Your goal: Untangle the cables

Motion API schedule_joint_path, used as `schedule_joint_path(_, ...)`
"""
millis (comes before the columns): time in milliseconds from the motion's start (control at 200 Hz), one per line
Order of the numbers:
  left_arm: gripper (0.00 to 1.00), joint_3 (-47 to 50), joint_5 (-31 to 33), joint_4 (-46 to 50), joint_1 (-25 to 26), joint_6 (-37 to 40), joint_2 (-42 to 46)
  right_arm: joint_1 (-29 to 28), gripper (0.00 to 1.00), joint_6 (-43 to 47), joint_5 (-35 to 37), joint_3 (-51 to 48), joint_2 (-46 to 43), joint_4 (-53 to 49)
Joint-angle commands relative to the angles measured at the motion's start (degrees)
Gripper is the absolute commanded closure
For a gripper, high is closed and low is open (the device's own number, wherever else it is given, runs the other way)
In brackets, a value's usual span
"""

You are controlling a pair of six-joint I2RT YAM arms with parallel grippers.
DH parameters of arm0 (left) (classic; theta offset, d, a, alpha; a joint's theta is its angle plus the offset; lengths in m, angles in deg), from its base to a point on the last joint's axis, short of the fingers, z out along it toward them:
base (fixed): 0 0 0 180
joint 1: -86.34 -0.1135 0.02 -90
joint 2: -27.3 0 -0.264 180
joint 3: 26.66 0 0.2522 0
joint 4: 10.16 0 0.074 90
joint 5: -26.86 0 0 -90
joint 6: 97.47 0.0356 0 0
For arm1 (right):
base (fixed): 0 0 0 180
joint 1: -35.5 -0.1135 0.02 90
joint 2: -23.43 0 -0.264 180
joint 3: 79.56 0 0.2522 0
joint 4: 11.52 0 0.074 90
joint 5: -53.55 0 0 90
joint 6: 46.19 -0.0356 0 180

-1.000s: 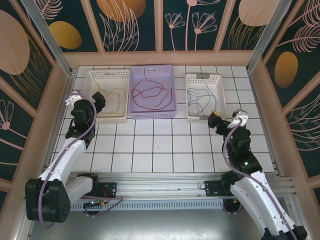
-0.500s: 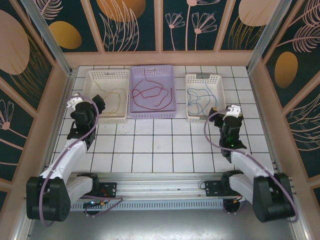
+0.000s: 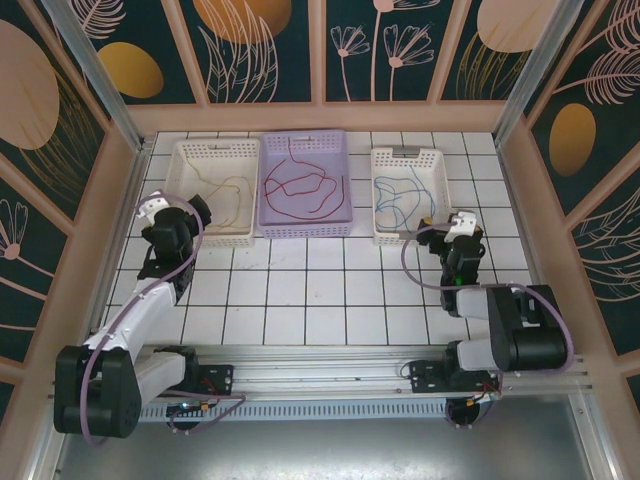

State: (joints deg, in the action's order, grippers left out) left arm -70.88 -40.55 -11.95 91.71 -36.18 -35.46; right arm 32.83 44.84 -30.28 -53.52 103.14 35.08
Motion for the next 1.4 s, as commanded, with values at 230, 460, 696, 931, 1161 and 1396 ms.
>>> schedule_joint_path(230,0.01,2.5,0.0,-4.6,0.4,4.0,-1.7,2.3,0.01,-1.7,-0.2,-0.3,8.7,14.1)
schedule_joint_path(460,0.02,4.9,-0.8,-7.4,0.5,6.7,-4.1,3.7,0.01,-2.9,-1.6,0.3,8.5,12.6)
schedule_joint_path(696,0.01,7.8,-0.1,-14.2,0.4,9.7,-2.6,3.6,0.01,-2.9,-1.5,0.2,8.5,12.7)
schedule_joint_path(931,0.01,13.8,4.2,-29.2,0.4,17.1,-4.9,3.7,0.01,-2.9,-1.6,0.2,8.5,12.7)
schedule_joint_path(1161,0.01,16.0,0.8,-43.4,0.4,21.8,-13.7,3.8,0.01,-2.9,-1.9,0.3,8.5,12.7)
schedule_joint_path(1396,0.01,16.1,0.0,-52.9,0.4,25.7,-20.2,4.4,0.01,-3.2,-3.2,0.3,8.4,12.6)
